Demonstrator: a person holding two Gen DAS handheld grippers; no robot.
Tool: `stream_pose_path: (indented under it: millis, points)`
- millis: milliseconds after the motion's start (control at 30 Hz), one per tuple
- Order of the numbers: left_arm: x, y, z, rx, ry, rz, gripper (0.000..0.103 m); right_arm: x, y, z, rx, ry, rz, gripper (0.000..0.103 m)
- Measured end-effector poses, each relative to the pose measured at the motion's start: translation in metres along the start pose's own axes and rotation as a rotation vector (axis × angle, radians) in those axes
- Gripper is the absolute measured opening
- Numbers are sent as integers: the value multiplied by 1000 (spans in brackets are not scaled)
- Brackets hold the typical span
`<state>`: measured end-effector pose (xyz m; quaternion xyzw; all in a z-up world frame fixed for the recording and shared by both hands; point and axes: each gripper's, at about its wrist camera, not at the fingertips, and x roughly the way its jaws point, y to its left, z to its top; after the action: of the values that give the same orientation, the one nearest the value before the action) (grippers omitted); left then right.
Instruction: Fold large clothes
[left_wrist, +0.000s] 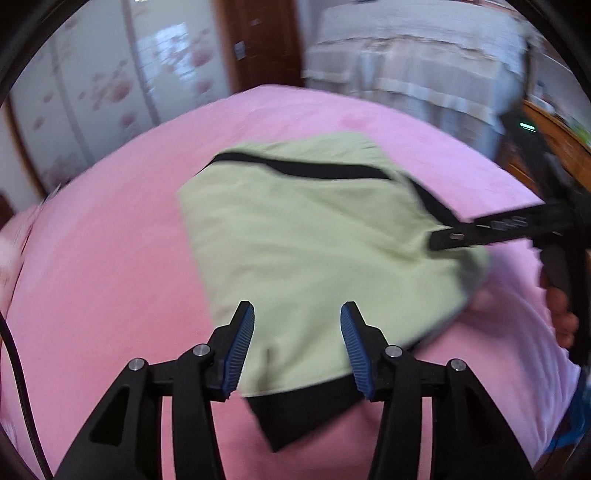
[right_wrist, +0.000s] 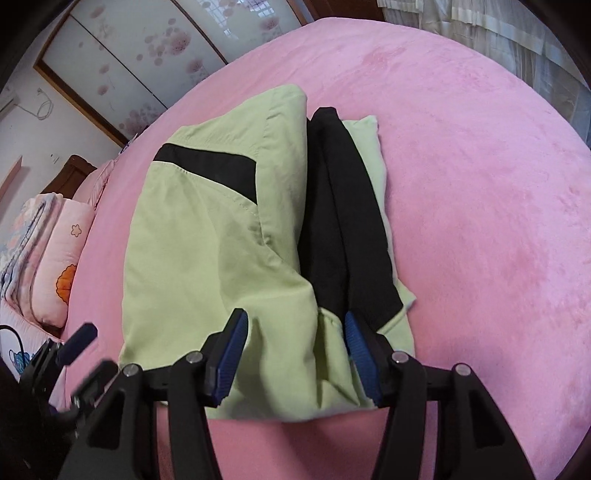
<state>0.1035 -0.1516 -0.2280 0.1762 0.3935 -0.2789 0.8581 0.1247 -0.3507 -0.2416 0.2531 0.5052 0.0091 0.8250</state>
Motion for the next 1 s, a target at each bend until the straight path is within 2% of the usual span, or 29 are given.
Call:
stream_pose_path:
  millis: [67, 100, 133, 233, 333, 467, 567, 633, 700, 800, 867, 1000]
  points:
    - [18, 21, 0, -105, 47, 41, 47, 1, 1, 1, -19, 3, -9, 33]
    - [24, 27, -1, -136, 63, 49, 47, 0, 3, 1, -44, 10, 0, 17]
    - [32, 38, -2, -198, 81, 44, 47, -4, 4, 2, -55, -4, 3, 12]
    - [34, 44, 0, -281, 63, 14, 47, -41, 14, 3, -114, -130, -13, 10]
    - [38, 35, 2, -276, 47, 2, 47, -58, 7, 0, -108, -190, -45, 10]
    - [55, 25, -5, -241, 76, 16, 48, -10, -22, -14, -62, -63, -143, 10]
    - [55, 18, -3, -189, 82, 48, 48, -3, -25, -19, -39, -76, -163, 10]
    - [50, 21, 1, -194, 105, 35, 48, -22, -19, -22, -17, -128, -162, 10]
    - [45, 22, -1, -196, 98, 32, 49, -33, -13, -29, -46, -165, -211, 8]
    - [47, 23, -9, -193, 105, 22, 55, -18, -30, -42, -11, -109, -253, 6]
    - [48, 24, -12, -213, 103, 14, 58, -9, -36, -44, 2, -95, -250, 7]
    - [50, 25, -8, -204, 110, 20, 58, -16, -22, -36, -17, -86, -269, 10]
